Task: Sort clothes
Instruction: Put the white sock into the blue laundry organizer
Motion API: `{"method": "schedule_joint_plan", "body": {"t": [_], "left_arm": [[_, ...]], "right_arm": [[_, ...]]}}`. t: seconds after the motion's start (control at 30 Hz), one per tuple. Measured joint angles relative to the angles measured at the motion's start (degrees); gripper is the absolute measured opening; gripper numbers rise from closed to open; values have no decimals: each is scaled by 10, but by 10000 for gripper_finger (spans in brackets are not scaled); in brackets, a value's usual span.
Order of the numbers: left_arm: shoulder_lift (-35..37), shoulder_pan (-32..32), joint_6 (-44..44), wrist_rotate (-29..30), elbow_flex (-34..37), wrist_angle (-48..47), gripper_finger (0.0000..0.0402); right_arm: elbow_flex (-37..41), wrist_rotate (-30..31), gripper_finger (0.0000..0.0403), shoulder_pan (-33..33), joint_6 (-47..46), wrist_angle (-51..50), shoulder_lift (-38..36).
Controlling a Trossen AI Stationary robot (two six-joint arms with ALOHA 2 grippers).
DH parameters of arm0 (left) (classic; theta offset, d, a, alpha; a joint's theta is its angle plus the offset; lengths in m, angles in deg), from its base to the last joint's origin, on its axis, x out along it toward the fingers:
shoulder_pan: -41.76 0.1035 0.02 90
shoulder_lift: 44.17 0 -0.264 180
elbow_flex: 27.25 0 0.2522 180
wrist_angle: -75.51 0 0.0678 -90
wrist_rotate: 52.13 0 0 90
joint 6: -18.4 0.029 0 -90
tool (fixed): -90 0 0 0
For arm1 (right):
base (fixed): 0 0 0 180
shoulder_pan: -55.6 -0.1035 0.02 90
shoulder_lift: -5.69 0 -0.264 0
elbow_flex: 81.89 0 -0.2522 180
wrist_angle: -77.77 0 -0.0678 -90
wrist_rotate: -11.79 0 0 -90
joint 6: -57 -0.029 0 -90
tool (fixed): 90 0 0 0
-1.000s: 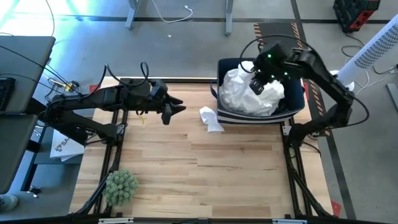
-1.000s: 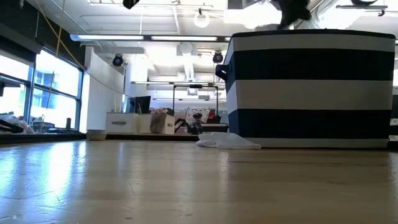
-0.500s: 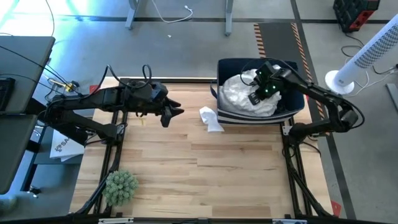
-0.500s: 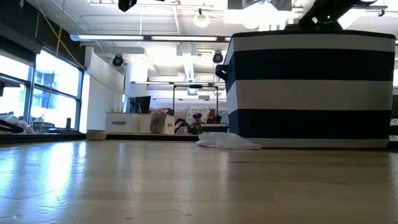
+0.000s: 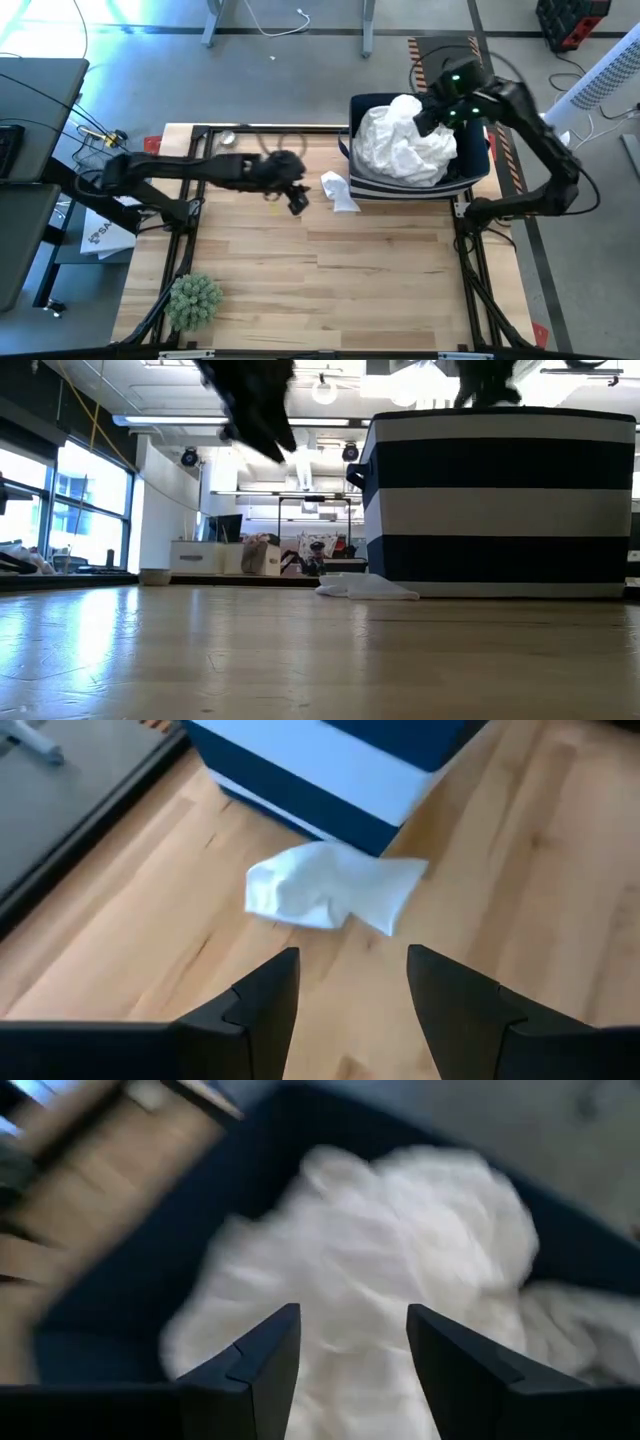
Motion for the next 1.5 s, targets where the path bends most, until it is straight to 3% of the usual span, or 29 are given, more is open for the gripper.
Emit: {"method": "schedule_joint_plan", "body": {"t": [0.17, 0.33, 0.67, 0.77, 0.87, 1.0, 1.07, 1.23, 1.5], "left_arm": [[-105, 26, 17, -21, 0, 129, 182], [-201, 59, -6, -27, 0, 241, 182], [-328, 88, -29, -103, -1, 276, 172], [-347, 87, -23, -104, -4, 287, 149], [-359, 85, -23, -118, -5, 286, 99], [-360, 85, -30, -147, -4, 285, 16], [-350, 92, -33, -172, -4, 283, 11], [-285, 91, 9, -165, 1, 210, 3], [-87, 66, 96, -145, 0, 86, 1]], "right_arm": [[-64, -4, 183, -62, -24, 15, -20], [-69, -5, 183, -141, -77, 45, -48], [-51, -4, 183, -244, -140, 52, -60], [-51, 2, 183, -257, -156, 55, -59], [-51, 11, 183, -262, -158, 55, -59], [-51, 12, 183, -262, -172, 56, -59], [-51, 12, 183, -262, -173, 56, -59], [-51, 12, 183, -277, -164, 58, -59], [-51, -21, 183, -349, -29, 61, -19]]}}
